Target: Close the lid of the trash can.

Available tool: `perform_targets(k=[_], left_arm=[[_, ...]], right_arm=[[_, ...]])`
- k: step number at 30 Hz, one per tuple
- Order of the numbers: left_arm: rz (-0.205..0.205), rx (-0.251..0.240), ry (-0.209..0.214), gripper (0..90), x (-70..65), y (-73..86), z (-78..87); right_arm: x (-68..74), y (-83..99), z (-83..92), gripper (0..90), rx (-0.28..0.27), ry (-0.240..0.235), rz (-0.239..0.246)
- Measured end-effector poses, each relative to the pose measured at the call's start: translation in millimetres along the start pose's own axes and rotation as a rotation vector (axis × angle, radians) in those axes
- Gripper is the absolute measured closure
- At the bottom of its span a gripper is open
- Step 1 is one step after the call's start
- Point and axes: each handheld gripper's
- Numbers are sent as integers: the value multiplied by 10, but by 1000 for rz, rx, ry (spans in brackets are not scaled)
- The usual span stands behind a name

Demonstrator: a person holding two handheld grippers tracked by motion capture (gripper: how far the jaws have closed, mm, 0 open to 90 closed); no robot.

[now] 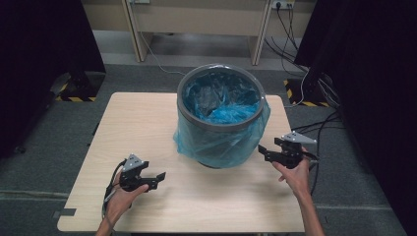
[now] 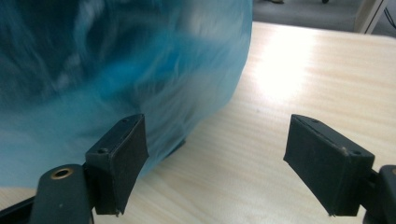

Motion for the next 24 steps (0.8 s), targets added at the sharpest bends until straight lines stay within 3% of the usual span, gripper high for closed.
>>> perform_targets(k=[3, 15, 19, 24], left_arm=[[1, 12, -7, 148, 8, 23, -6], [-47, 92, -54, 149, 24, 145, -63], [-45, 113, -59, 149, 45, 237, -92], [-50, 122, -97, 148, 70, 282, -45]], right_arm=[[18, 76, -36, 216, 10, 5, -8], [74, 375, -138, 217, 83, 19, 29], [115, 463, -153, 216, 112, 12, 43], [149, 565, -145, 215, 137, 14, 47]])
Point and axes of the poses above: each handheld gripper's, and its own axes: z roughly backward along the jaws, y roughly out of its underside, x roughly to its left, and after that the axes turned 11 degrees about x, right-handed
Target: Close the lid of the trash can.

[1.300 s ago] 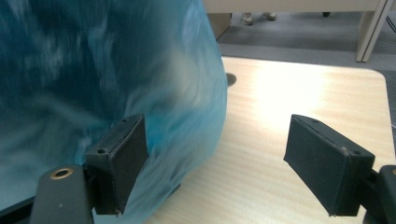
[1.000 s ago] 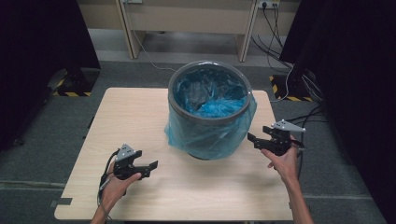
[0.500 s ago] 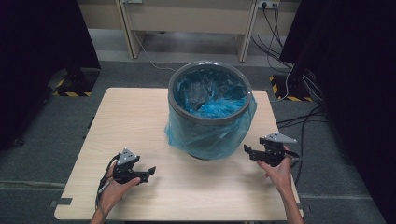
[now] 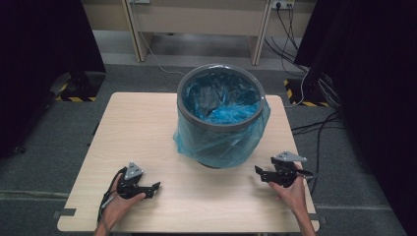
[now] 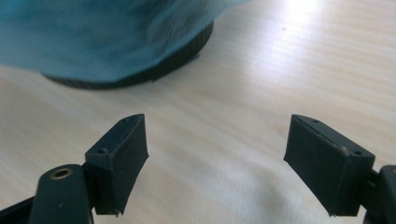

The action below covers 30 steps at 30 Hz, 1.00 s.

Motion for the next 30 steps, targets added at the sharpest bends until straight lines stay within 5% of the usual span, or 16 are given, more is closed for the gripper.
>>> perform_targets(k=[5, 14, 30], left_arm=[[15, 5, -42, 145, -22, 44, 27], [23, 5, -45, 142, -27, 54, 34], [27, 6, -49, 142, -24, 54, 34]], right_arm=[[27, 87, -11, 199, 40, 17, 13], [90, 201, -42, 169, 100, 24, 16], [128, 264, -28, 150, 91, 48, 31]])
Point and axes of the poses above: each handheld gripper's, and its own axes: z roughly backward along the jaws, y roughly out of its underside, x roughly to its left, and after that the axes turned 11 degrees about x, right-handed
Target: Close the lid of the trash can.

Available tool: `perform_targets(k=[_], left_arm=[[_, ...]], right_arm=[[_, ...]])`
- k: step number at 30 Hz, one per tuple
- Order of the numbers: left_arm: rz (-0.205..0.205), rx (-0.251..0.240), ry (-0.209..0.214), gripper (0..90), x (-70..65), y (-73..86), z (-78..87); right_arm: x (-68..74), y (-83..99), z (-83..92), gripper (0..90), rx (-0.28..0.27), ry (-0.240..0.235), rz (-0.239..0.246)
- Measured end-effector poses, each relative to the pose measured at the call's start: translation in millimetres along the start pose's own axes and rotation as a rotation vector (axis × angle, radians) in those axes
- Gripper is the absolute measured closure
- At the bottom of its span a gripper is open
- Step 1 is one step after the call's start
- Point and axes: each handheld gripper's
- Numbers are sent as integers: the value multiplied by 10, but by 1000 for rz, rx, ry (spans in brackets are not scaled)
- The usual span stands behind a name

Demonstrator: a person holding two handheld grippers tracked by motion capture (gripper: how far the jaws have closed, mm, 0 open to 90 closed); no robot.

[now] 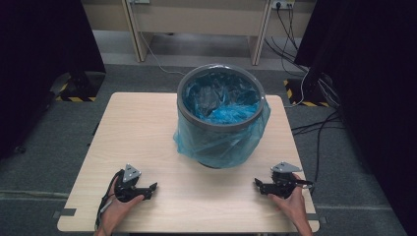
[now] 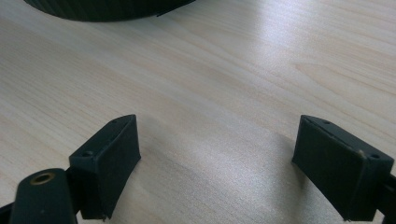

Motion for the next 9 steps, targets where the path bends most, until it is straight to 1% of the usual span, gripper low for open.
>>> perform_targets(k=[9], left_arm=[[2, 0, -1, 141, 1, 0, 0]], right_arm=[[0, 0, 0, 149, 0, 0, 0]])
Point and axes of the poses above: each handheld gripper's, and its own axes: z roughly backward along the jaws, y roughly out of its underside, x roughly to its left, and after that the axes turned 11 degrees about x, right-handed
